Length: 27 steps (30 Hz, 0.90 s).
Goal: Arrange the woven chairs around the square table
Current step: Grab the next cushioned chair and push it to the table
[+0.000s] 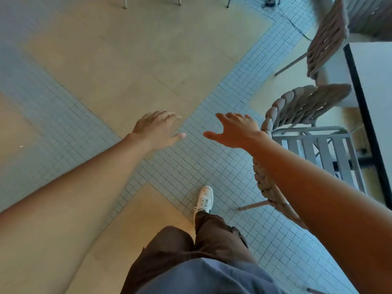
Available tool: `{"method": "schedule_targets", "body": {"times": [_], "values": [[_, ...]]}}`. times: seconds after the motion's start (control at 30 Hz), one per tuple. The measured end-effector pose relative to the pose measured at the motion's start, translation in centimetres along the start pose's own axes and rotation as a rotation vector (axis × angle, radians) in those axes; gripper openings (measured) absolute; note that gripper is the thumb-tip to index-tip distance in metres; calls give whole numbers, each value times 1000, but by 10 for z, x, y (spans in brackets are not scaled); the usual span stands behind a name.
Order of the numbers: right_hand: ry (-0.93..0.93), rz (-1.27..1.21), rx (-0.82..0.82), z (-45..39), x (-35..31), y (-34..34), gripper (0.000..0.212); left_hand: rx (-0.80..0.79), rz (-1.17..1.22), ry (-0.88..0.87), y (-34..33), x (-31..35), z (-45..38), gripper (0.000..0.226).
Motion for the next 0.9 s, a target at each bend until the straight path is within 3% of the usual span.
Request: {"method": "schedule_targets", "body": {"times": [0.37,0.9], "values": [[-113,-35,-34,-88,48,43,102,-63,-37,-114,49,-15,-128,76],[-465,-192,-43,-229,107,103,104,-207,-234,-422,123,-53,-348,80]]}}
Point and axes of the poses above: each hand's wrist, its own z-axis away from the middle knuckle, its own y-axis out of the back of the hand, x = y × z, the point moved 8 cm from there along -z, towards the middle knuckle, and after that the axes turned 14 degrees about z, right-handed, at the moved point
